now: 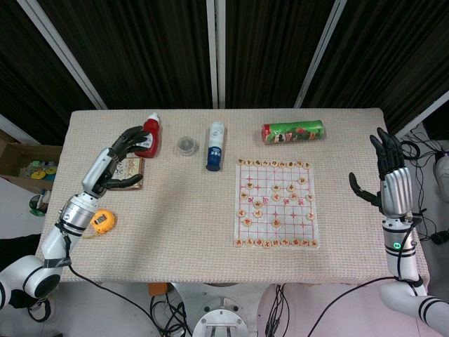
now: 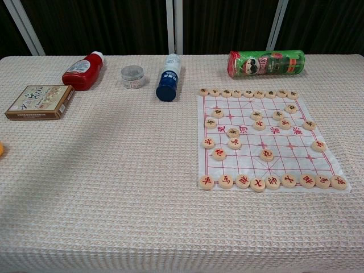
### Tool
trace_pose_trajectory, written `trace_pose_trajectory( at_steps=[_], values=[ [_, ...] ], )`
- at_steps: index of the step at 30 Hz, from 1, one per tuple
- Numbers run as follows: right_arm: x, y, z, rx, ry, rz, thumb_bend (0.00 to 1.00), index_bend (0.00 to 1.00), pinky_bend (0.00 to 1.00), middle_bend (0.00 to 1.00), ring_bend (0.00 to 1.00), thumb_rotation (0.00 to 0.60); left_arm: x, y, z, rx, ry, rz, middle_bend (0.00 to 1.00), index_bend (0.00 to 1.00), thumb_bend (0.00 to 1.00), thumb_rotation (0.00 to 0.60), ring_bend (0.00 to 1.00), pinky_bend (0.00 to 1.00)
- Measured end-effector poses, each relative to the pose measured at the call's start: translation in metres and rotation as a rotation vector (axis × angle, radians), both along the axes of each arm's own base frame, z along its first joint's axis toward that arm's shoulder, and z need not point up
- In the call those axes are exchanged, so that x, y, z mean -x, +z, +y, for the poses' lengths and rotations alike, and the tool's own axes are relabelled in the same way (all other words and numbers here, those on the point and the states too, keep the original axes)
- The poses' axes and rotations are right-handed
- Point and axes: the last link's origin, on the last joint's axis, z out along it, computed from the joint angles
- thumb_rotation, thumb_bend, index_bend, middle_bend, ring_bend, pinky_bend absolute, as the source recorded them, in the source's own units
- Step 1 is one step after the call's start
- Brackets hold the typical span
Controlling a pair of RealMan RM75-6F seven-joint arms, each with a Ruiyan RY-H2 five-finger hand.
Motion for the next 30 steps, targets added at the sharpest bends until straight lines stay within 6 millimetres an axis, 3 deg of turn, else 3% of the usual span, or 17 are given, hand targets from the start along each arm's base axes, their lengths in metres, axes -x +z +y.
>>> trace_pose_trajectory(
  at_steps=[17, 19, 21, 24, 28, 30],
  values=[
    [-0.007, -0.005, 0.001, -0.018, 0.012, 0.032, 0.33, 0.00, 0.00, 0.00, 0.00, 0.600, 0.005, 0.001, -0.007, -0.020, -0.053, 0.117, 0.12, 0.09, 0.13, 0.319, 0.12, 0.23],
    [-0.009, -0.005, 0.002, -0.023, 0.015, 0.041, 0.33, 0.00, 0.00, 0.00, 0.00, 0.600, 0.007, 0.002, -0.008, -0.046, -0.061, 0.177, 0.12, 0.09, 0.13, 0.369, 0.12, 0.23],
    [-0.011, -0.007, 0.003, -0.038, 0.020, 0.070, 0.32, 0.00, 0.00, 0.00, 0.00, 0.600, 0.010, 0.003, -0.009, -0.088, -0.070, 0.258, 0.12, 0.10, 0.13, 0.471, 0.12, 0.23],
    [-0.012, -0.012, 0.005, -0.099, 0.022, 0.128, 0.31, 0.00, 0.00, 0.00, 0.00, 0.600, 0.017, 0.003, -0.011, -0.171, -0.082, 0.410, 0.12, 0.11, 0.13, 0.546, 0.12, 0.23],
    [-0.015, -0.018, 0.009, -0.186, 0.010, 0.260, 0.29, 0.05, 0.00, 0.00, 0.00, 0.600, 0.033, 0.003, -0.016, -0.291, -0.084, 0.657, 0.12, 0.11, 0.13, 0.571, 0.12, 0.22],
    [-0.020, -0.023, 0.011, -0.216, 0.001, 0.343, 0.29, 0.12, 0.00, 0.00, 0.00, 0.600, 0.045, 0.003, -0.021, -0.351, -0.074, 0.794, 0.12, 0.11, 0.13, 0.521, 0.12, 0.22]
  ],
)
